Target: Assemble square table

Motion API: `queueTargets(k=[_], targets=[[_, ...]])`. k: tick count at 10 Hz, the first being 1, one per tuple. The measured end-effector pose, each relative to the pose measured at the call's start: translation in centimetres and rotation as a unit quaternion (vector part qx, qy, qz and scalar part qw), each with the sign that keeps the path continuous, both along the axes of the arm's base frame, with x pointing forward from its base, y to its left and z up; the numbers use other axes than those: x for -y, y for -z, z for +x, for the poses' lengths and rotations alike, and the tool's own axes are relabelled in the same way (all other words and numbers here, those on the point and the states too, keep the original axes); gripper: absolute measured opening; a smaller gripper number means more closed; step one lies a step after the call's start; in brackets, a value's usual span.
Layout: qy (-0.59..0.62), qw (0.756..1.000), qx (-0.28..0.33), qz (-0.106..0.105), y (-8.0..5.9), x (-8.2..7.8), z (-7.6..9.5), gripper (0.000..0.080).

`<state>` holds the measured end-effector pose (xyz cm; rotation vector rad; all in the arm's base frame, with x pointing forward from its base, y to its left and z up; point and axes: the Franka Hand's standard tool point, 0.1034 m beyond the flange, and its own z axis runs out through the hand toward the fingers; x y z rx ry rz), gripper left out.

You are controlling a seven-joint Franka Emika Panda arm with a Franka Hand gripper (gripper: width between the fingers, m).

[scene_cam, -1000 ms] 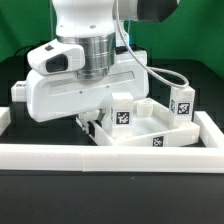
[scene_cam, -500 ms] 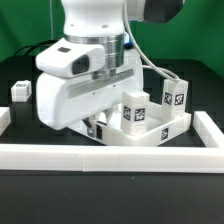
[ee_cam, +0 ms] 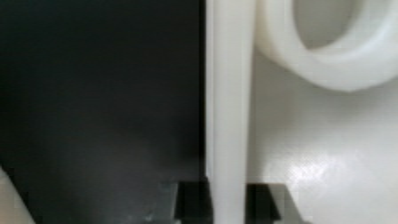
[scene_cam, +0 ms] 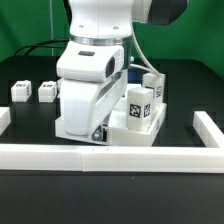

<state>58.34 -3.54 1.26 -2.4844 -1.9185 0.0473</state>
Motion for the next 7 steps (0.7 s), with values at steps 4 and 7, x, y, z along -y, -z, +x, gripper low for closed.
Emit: queueTargets(k=[4, 7], targets=[[-0.218, 0.976, -0.007, -0.004, 0.2, -1.7, 1.3, 0.0057], [-0.318, 0.948, -0.013, -0.009, 0.2, -1.3, 1.5, 0.0057]])
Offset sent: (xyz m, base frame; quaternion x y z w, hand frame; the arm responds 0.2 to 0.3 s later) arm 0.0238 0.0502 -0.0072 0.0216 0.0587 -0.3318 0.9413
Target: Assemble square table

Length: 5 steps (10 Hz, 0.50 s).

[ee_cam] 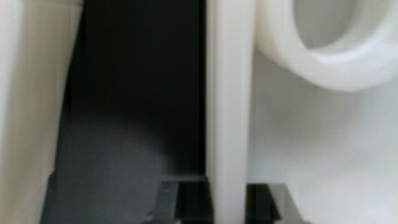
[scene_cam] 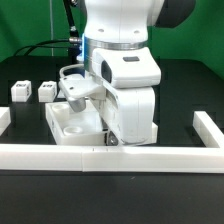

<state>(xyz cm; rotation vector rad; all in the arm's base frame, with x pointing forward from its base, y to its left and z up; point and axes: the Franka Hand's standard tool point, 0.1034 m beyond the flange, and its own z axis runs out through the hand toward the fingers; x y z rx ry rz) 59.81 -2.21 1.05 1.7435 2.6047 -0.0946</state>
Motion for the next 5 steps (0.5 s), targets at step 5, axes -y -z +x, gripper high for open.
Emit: queueTargets(k=[5], targets=[[-0.151, 0.988, -0.020, -0.021, 0.06, 0.27, -0.32, 0.0057]])
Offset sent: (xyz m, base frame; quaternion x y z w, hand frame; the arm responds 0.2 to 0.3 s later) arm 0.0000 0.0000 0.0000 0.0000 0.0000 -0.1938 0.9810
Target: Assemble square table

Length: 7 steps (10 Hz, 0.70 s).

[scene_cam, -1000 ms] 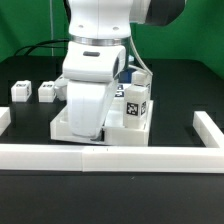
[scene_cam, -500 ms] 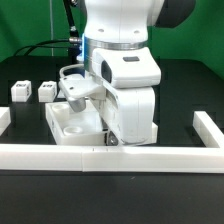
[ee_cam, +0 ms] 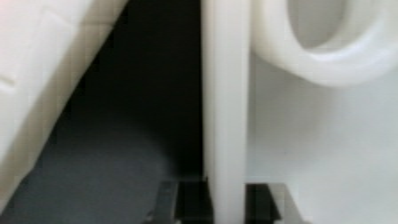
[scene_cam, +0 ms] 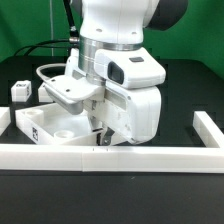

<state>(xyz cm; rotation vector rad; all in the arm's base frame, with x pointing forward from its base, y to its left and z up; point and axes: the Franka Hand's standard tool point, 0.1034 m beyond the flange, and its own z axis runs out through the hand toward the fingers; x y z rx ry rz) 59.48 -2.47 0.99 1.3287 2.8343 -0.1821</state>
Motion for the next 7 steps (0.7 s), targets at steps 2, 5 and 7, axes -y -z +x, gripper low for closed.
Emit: queueTargets(k=[2, 5, 7], targets=[[-0.069, 0.996, -0.059, -0.017, 0.0, -4.5, -0.5, 0.0057], [-0.117, 0.984, -0.134, -0.002, -0.5, -10.9, -0.7, 0.0057], [-0.171, 0.974, -0.149, 0.010, -0.2, -10.0, -1.2, 0.0057]])
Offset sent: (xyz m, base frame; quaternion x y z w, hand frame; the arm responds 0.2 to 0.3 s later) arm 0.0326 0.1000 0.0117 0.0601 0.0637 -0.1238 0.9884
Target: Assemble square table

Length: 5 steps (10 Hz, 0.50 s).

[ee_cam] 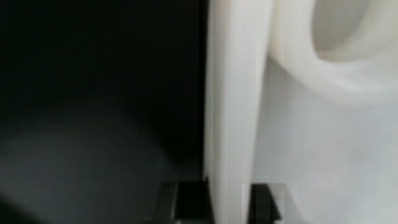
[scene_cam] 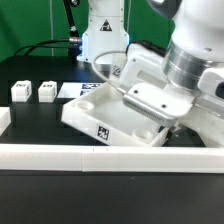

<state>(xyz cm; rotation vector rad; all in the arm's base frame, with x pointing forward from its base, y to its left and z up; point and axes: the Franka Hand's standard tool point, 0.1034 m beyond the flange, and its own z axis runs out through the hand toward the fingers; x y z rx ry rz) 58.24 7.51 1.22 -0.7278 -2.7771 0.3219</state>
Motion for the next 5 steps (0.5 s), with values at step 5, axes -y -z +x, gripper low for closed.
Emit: queueTargets(k=[5], targets=[[-0.132, 0.988, -0.043, 0.065, 0.02, 0.56, -0.68, 0.0057]])
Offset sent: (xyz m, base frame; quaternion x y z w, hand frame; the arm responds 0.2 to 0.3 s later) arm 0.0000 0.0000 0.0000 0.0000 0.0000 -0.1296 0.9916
